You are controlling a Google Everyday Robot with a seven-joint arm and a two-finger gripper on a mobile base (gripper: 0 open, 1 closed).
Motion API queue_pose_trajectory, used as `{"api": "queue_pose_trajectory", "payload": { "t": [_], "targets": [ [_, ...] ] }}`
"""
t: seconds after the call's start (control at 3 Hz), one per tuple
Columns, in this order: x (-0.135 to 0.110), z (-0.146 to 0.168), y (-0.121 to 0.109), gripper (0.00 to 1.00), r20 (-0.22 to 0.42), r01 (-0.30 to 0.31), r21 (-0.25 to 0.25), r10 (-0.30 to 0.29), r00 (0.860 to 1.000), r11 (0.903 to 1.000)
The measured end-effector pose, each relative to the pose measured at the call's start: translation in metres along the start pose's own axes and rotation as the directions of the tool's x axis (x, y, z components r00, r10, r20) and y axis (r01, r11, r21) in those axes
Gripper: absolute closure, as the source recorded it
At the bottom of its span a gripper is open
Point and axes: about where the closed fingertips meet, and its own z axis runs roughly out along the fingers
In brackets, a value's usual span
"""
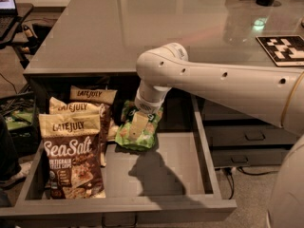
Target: Pick green rice chip bag from top drawer and place on counter
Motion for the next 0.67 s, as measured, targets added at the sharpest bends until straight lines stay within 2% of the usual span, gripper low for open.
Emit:
{"api": "queue_pose_trajectory", "payload": {
  "t": [0.33, 0.67],
  "targets": [
    [-0.002, 0.017, 0.000, 0.00, 0.025, -0.015, 0.007, 0.015, 1.000, 0.9999],
    [-0.006, 0.044, -0.012, 0.00, 0.044, -0.055, 0.026, 0.054, 0.998, 0.9982]
  ]
}}
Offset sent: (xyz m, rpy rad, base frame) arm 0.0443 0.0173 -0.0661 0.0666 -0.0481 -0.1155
